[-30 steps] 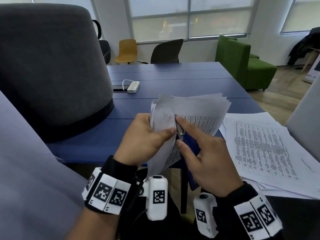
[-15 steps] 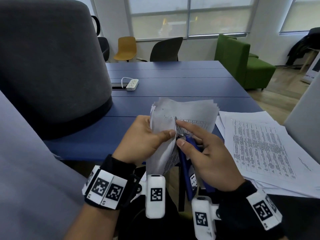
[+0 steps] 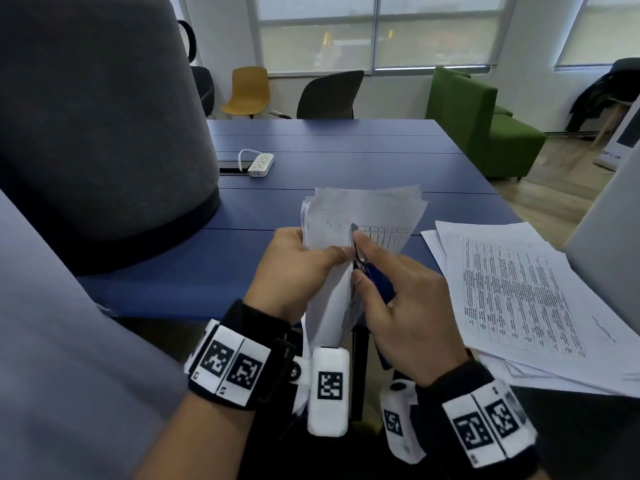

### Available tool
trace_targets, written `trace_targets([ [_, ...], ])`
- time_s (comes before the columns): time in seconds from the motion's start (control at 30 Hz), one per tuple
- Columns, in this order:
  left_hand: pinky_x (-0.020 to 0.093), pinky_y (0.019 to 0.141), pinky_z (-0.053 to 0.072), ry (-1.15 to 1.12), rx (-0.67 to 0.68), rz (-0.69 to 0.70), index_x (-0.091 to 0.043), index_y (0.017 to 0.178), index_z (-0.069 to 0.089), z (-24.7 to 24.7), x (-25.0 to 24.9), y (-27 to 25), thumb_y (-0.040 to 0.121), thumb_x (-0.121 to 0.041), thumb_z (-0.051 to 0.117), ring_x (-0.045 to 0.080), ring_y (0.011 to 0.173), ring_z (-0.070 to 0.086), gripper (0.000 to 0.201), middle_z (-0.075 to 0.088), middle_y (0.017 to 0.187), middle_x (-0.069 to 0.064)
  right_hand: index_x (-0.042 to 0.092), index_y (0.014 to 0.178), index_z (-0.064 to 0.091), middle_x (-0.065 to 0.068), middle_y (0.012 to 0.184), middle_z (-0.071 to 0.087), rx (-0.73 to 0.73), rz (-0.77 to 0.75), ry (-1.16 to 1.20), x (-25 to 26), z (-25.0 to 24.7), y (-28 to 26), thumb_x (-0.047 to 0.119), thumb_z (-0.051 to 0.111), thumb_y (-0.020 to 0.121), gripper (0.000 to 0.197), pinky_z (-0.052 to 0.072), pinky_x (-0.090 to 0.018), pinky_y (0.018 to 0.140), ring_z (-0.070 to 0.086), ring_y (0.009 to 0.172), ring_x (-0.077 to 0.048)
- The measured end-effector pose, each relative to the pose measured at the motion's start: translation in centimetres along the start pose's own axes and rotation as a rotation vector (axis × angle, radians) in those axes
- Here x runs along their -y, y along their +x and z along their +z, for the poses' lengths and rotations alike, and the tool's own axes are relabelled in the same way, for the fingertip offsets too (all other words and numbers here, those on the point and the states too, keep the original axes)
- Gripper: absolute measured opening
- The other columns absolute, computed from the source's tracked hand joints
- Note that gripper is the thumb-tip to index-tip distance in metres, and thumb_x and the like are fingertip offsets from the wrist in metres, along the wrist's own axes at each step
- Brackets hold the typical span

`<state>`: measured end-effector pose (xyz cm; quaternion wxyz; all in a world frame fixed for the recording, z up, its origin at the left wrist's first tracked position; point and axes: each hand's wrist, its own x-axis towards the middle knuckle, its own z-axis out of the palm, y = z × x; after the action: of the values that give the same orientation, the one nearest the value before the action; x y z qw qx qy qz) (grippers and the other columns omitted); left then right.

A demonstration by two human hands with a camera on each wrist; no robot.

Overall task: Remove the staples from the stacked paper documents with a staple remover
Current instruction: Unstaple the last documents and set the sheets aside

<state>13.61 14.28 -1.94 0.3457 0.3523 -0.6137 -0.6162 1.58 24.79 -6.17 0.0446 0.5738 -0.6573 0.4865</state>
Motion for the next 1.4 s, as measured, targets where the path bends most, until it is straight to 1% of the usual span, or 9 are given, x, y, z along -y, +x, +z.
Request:
trace_targets([
  [0.13, 0.052, 0.087, 0.061, -0.053, -0.008, -0.071, -0.004, 0.101, 0.077, 0.5, -0.3, 0.5, 0.084, 0.002, 0.074, 0.036, 0.09, 0.076, 0.018, 0.079, 0.095, 0.015, 0.033, 0.146, 0.05, 0.004, 0.077, 0.046, -0.076, -0.035, -0.132, -0.4, 1.0, -0.3, 0.03, 0.057, 0.095, 0.052, 0.035, -0.019, 0.061, 0.043, 0.065, -0.01],
  [0.27, 0.051, 0.086, 0.062, -0.067, -0.001, -0.082, -0.002, 0.101, 0.076, 0.7, -0.3, 0.8, 0.085, 0.003, 0.074, 0.036, 0.09, 0.076, 0.017, 0.079, 0.095, 0.016, 0.028, 0.145, 0.051, 0.001, 0.078, 0.046, -0.134, -0.086, -0.144, -1.2, 1.5, -0.5, 0.025, 0.06, 0.094, 0.052, 0.032, -0.018, 0.062, 0.042, 0.064, -0.014],
  [0.67, 0.041, 0.075, 0.058, -0.171, 0.012, 0.019, -0.004, 0.086, 0.075, 0.7, -0.6, 0.2, 0.082, -0.014, 0.076, 0.032, 0.079, 0.072, 0.01, 0.076, 0.087, 0.013, 0.031, 0.147, 0.048, -0.001, 0.085, 0.052, -0.028, -0.131, -0.138, -2.6, 1.3, -0.3, 0.027, 0.058, 0.095, 0.053, 0.054, -0.038, 0.064, 0.054, 0.07, -0.019],
  [0.77, 0.039, 0.072, 0.062, -0.082, -0.095, 0.125, -0.007, 0.089, 0.077, 0.8, -1.2, 0.9, 0.086, -0.016, 0.08, 0.024, 0.076, 0.076, 0.01, 0.079, 0.084, 0.009, 0.033, 0.147, 0.047, -0.001, 0.087, 0.053, -0.022, -0.146, -0.132, -2.5, 1.2, -0.3, 0.028, 0.057, 0.096, 0.052, 0.054, -0.04, 0.065, 0.055, 0.071, -0.021],
  [0.9, 0.033, 0.064, 0.061, -0.183, -0.207, 0.117, -0.008, 0.084, 0.074, 1.5, -1.2, 2.2, 0.087, -0.006, 0.078, 0.02, 0.064, 0.072, 0.005, 0.076, 0.073, 0.004, 0.032, 0.146, 0.049, -0.002, 0.086, 0.054, -0.082, -0.148, -0.153, -1.9, 1.3, -0.1, 0.027, 0.058, 0.096, 0.051, 0.053, -0.039, 0.062, 0.055, 0.069, -0.022],
  [1.07, 0.037, 0.076, 0.063, -0.426, -0.228, 0.014, 0.001, 0.101, 0.072, 0.8, -0.7, 3.8, 0.09, -0.002, 0.074, 0.024, 0.082, 0.077, 0.012, 0.078, 0.094, 0.013, 0.023, 0.145, 0.052, -0.001, 0.078, 0.052, -0.153, -0.094, -0.056, -2.5, 0.7, -0.1, 0.025, 0.062, 0.096, 0.05, 0.039, -0.019, 0.064, 0.047, 0.066, -0.013],
  [1.23, 0.057, 0.096, 0.056, -0.67, -0.131, -0.134, -0.001, 0.134, 0.062, -2.7, 0.0, 6.9, 0.097, -0.028, 0.068, 0.037, 0.112, 0.07, 0.046, 0.069, 0.127, 0.021, 0.032, 0.149, 0.045, 0.005, 0.081, 0.062, -0.076, 0.049, 0.056, -3.0, 0.1, -0.4, 0.028, 0.062, 0.099, 0.053, 0.044, -0.02, 0.067, 0.054, 0.07, -0.01],
  [1.33, 0.057, 0.075, 0.061, -0.874, -0.105, -0.215, -0.008, 0.134, 0.061, -6.0, 0.1, 8.2, 0.101, -0.047, 0.055, 0.041, 0.1, 0.074, 0.052, 0.07, 0.124, 0.022, 0.042, 0.148, 0.043, 0.016, 0.095, 0.069, -0.047, 0.14, 0.131, -3.0, -0.1, -0.2, 0.03, 0.062, 0.098, 0.054, 0.046, -0.018, 0.071, 0.058, 0.073, -0.003],
  [1.4, 0.059, 0.068, 0.06, -0.906, -0.284, -0.24, -0.011, 0.125, 0.067, -7.9, 1.9, 8.9, 0.098, -0.047, 0.061, 0.043, 0.096, 0.074, 0.046, 0.073, 0.117, 0.022, 0.046, 0.147, 0.043, 0.02, 0.109, 0.07, -0.036, 0.178, 0.165, -3.1, 0.0, 0.1, 0.03, 0.063, 0.098, 0.055, 0.054, -0.023, 0.077, 0.064, 0.082, -0.003],
])
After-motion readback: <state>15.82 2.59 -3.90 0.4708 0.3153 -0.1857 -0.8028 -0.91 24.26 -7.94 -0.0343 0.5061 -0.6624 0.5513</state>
